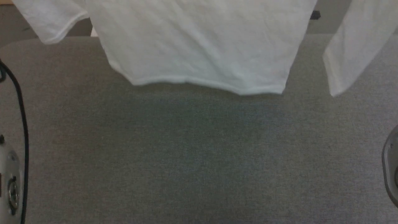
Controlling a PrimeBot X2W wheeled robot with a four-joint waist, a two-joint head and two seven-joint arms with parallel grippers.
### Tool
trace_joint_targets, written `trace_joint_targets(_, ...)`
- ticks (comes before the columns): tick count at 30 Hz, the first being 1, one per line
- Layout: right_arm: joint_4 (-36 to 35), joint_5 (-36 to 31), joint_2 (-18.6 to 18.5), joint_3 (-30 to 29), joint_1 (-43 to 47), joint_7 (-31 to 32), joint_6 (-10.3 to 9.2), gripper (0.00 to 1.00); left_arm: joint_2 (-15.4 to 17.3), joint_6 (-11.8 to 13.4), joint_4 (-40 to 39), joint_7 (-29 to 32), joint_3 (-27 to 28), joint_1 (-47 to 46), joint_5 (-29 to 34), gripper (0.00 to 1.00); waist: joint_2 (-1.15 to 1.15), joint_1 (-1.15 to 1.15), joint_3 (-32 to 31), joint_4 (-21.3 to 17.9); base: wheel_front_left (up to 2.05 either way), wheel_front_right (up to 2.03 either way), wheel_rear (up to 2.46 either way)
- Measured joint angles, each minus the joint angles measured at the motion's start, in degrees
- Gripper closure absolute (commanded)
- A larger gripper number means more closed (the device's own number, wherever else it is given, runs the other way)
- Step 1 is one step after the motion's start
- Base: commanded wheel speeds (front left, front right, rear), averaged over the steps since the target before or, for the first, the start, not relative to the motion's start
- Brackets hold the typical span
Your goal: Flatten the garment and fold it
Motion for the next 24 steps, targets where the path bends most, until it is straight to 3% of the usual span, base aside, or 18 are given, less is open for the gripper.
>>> trace_joint_targets(8,7.37,-7.7,1.43,1.07,-11.73,-14.29,0.01,1.0,0.33,0.8,5.01,-9.53,0.73,-10.09,2.32,1.0,0.0,0.0,9.62,-0.65,0.0,0.0,0.0)
trace_joint_targets(15,13.7,-7.48,1.52,2.22,-12.35,-17.52,0.01,1.0,-0.24,-0.44,10.38,-14.3,1.1,-11.39,1.96,1.0,0.0,0.01,15.7,-0.54,0.0,0.0,0.0)
trace_joint_targets(19,13.8,-3.22,-0.13,3.93,-8.34,-18.23,0.01,1.0,-2.33,-2.65,12.33,-17.22,0.9,-7.54,0.26,1.0,0.0,0.01,16.95,0.68,0.0,0.0,0.0)
trace_joint_targets(24,9.61,4.63,-2.64,6.52,6.34,-19.56,0.01,1.0,-4.66,-5.53,12.96,-21.25,1.13,3.81,-1.97,1.0,0.0,0.01,15.6,2.19,0.0,0.0,0.0)
